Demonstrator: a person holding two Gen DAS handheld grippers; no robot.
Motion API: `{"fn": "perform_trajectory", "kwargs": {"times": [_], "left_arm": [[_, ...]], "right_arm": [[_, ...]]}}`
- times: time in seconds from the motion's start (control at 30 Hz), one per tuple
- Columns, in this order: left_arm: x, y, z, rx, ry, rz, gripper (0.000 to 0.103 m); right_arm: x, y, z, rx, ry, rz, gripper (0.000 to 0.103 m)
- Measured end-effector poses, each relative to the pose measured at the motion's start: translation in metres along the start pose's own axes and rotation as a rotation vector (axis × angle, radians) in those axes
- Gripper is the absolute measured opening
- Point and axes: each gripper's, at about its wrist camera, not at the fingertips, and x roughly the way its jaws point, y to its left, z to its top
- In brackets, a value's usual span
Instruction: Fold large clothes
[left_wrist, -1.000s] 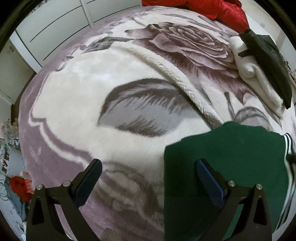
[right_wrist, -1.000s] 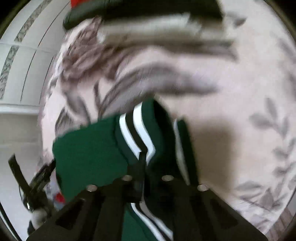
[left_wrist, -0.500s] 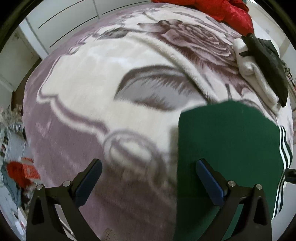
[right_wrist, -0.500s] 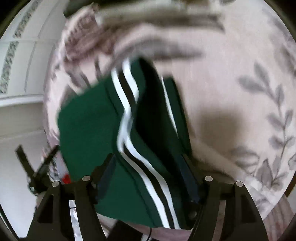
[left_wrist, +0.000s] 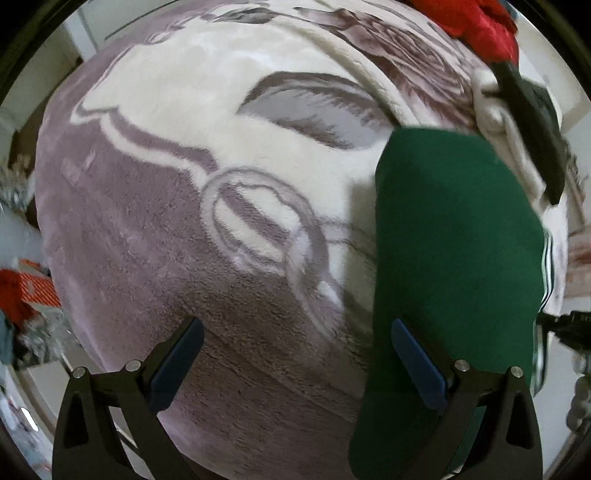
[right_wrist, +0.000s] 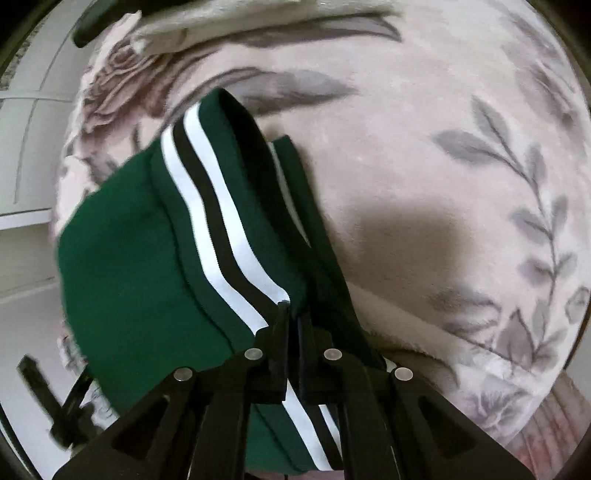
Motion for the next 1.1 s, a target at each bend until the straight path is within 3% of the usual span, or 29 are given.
{"fn": "perform_trajectory", "kwargs": {"times": [0.07,0.13,0.17,0.2,0.3,0.37,0.5,0.63,0.67,0.73,0.8,0.87,0.97,1.07,1.1], "left_arm": [[-0.007,0.010,-0.001,-0.049,-0.003,-0.072,0.103],[-0.007,0.015,-0.003,-0.083,-0.005,-0.164,0.103],[-0.002,0.013,-0.003,-0.090,0.008,-0.229,0.103],[0.003,0.010,-0.003,-0.094,0.020,-0.268,0.103],[0.033,-0.008,-0.003,-0.086,0.072,-0.454,0.103],[0.050,-0.019,-0.004,-0.066,0.098,-0.527,0.103],[0.079,-0.032,0.004,-0.056,0.140,-0.635,0.103],[0.072,-0.031,0.011,-0.028,0.100,-0.647,0.101],[0.070,-0.031,0.013,-0.025,0.091,-0.657,0.089],[0.069,-0.034,0.018,-0.019,0.091,-0.647,0.088],[0.068,-0.039,0.022,0.004,0.088,-0.640,0.088],[0.069,-0.041,0.025,0.019,0.095,-0.639,0.088],[0.065,-0.035,0.036,0.033,0.098,-0.644,0.087],[0.065,-0.024,0.048,0.081,0.099,-0.646,0.087],[0.073,-0.022,0.052,0.097,0.139,-0.675,0.087]], "right_arm": [[-0.013,-0.005,0.003,-0.017,-0.022,0.061,0.033],[-0.017,-0.008,0.005,-0.060,-0.040,0.118,0.094],[-0.015,-0.009,0.006,-0.081,-0.025,0.151,0.097],[-0.003,-0.009,0.009,-0.113,0.023,0.202,0.097],[0.035,-0.015,0.015,-0.180,0.126,0.215,0.097],[0.060,-0.025,0.019,-0.180,0.174,0.265,0.103],[0.085,-0.040,0.032,-0.181,0.252,0.422,0.103],[0.089,-0.047,0.035,-0.206,0.308,0.494,0.103],[0.090,-0.045,0.035,-0.216,0.311,0.493,0.103],[0.091,-0.046,0.035,-0.181,0.301,0.501,0.103],[0.087,-0.042,0.029,-0.149,0.289,0.507,0.093],[0.078,-0.046,0.019,-0.082,0.284,0.571,0.060],[0.070,-0.049,-0.004,0.015,0.282,0.633,0.057],[0.058,-0.048,-0.034,0.100,0.284,0.791,0.057],[0.057,-0.049,-0.041,0.104,0.288,0.824,0.057]]}}
